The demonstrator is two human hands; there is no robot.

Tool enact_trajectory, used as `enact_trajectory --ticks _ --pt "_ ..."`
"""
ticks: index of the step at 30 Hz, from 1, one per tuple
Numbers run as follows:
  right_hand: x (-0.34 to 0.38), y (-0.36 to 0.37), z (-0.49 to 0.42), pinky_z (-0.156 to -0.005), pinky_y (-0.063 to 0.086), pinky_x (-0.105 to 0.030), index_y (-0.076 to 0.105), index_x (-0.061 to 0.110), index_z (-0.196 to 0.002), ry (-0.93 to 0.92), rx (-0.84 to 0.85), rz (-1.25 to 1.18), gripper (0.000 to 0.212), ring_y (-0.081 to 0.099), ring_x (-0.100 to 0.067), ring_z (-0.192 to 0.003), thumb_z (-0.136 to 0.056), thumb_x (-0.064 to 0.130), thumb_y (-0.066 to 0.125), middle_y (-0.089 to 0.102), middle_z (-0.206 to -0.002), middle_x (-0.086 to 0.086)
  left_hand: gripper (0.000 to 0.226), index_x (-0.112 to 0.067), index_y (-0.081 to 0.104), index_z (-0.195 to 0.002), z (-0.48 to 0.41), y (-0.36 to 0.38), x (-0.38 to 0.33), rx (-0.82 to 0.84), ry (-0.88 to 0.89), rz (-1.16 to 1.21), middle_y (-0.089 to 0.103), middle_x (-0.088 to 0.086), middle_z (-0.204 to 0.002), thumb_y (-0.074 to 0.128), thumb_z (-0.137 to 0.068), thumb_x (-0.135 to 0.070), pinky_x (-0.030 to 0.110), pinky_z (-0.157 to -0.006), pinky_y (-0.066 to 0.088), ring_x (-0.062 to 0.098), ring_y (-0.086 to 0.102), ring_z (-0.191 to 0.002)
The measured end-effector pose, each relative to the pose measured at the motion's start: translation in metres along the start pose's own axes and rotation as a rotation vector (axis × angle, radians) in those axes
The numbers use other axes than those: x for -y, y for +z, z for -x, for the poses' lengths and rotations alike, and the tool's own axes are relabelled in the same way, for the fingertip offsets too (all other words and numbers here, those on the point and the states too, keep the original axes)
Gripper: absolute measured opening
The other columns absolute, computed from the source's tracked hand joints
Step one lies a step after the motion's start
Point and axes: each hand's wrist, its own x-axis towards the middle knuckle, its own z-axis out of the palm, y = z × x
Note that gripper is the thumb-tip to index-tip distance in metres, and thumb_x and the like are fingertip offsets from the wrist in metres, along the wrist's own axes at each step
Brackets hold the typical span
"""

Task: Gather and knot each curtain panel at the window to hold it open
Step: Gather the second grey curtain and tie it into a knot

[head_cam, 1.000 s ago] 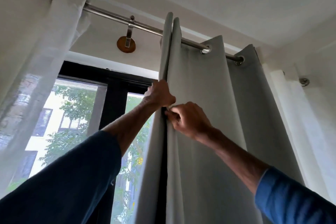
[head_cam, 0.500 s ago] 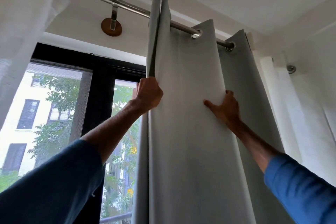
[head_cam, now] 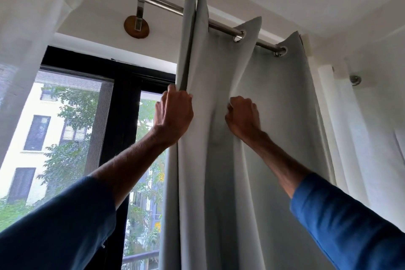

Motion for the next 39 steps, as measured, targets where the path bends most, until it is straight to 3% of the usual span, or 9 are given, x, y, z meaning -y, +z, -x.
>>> enact_trajectory --ticks 8,13,16,22,25,29,31,34,39 --pt "0.088 -0.025 0.013 -0.078 0.043 -0.04 0.06 0.011 -0.096 -0.309 -0.038 -0.034 0.013 0.06 -0.043 -0.101 -0.085 0.016 0.056 0.067 -0.103 -0.02 0.019 -0.001 0.062 -0.094 0.004 -0.006 0.001 0.085 -0.006 -0.016 0.06 0.025 -0.107 0.054 -0.09 -0.017 0.04 -0.064 0.036 0.048 0.062 -0.094" --pt "0.064 -0.017 0.024 -0.068 0.039 -0.039 0.051 0.016 -0.079 -0.227 0.015 -0.077 0.007 0.063 -0.044 -0.091 -0.086 0.016 0.05 0.066 -0.093 -0.02 0.024 -0.003 0.062 -0.093 0.015 -0.004 -0.003 0.015 0.013 -0.025 0.058 0.022 -0.103 0.049 -0.097 -0.023 0.042 -0.065 0.037 0.046 0.063 -0.092" --pt "0.055 -0.018 0.036 -0.063 0.031 -0.035 0.032 0.018 -0.068 -0.163 0.059 -0.095 0.025 0.061 -0.042 -0.081 -0.077 0.007 0.052 0.06 -0.081 -0.015 0.031 -0.005 0.061 -0.091 0.023 -0.005 -0.007 -0.031 0.027 -0.016 0.061 0.02 -0.1 0.049 -0.098 -0.033 0.043 -0.068 0.041 0.046 0.062 -0.09" --pt "0.054 -0.018 0.047 -0.061 0.03 -0.034 0.046 0.014 -0.074 -0.132 -0.038 -0.138 0.014 0.05 -0.036 -0.068 -0.086 0.009 0.048 0.056 -0.075 -0.012 0.027 -0.01 0.055 -0.082 0.024 -0.005 -0.012 -0.061 0.053 0.075 0.063 0.016 -0.088 0.052 -0.093 -0.035 0.038 -0.064 0.037 0.043 0.06 -0.083" --pt "0.059 -0.02 0.053 -0.059 0.028 -0.033 0.042 0.017 -0.068 -0.143 -0.062 -0.149 0.018 0.038 -0.026 -0.061 -0.084 0.009 0.043 0.048 -0.068 -0.004 0.019 -0.014 0.051 -0.1 0.026 -0.009 -0.016 -0.027 0.101 0.177 0.059 0.01 -0.073 0.054 -0.088 -0.029 0.036 -0.058 0.038 0.039 0.058 -0.068" --pt "0.058 -0.018 0.057 -0.055 0.026 -0.032 0.036 0.016 -0.061 -0.119 -0.039 -0.165 0.02 0.043 -0.028 -0.058 -0.079 0.009 0.044 0.045 -0.061 -0.001 0.073 -0.023 0.028 -0.144 0.033 -0.02 -0.018 -0.023 0.168 0.272 0.047 -0.004 -0.052 0.056 -0.077 -0.014 0.032 -0.047 0.042 0.025 0.052 -0.045" --pt "0.054 -0.015 0.062 -0.056 0.026 -0.032 0.038 0.014 -0.062 -0.114 -0.022 -0.166 0.022 0.039 -0.029 -0.058 -0.082 0.013 0.048 0.045 -0.061 -0.002 0.064 -0.027 0.039 -0.134 0.039 -0.02 -0.013 0.001 0.208 0.233 0.045 -0.003 -0.055 0.053 -0.073 -0.014 0.032 -0.048 0.04 0.03 0.052 -0.049" --pt "0.046 -0.01 0.076 -0.056 0.026 -0.033 0.04 0.014 -0.063 -0.141 -0.013 -0.179 0.024 0.037 -0.03 -0.057 -0.085 0.016 0.051 0.048 -0.061 -0.006 0.029 -0.026 0.057 -0.096 0.052 -0.01 -0.004 0.075 0.212 0.198 0.059 -0.001 -0.072 0.05 -0.067 -0.024 0.035 -0.055 0.049 0.033 0.061 -0.065" --pt "0.035 0.0 0.097 -0.049 0.035 -0.037 0.043 0.012 -0.063 -0.158 -0.037 -0.227 0.025 0.04 -0.024 -0.049 -0.086 0.011 0.054 0.046 -0.052 -0.001 0.031 -0.028 0.071 -0.081 0.064 0.004 0.003 0.33 0.06 0.337 0.072 -0.007 -0.074 0.05 -0.058 -0.033 0.034 -0.067 0.059 0.019 0.069 -0.073"
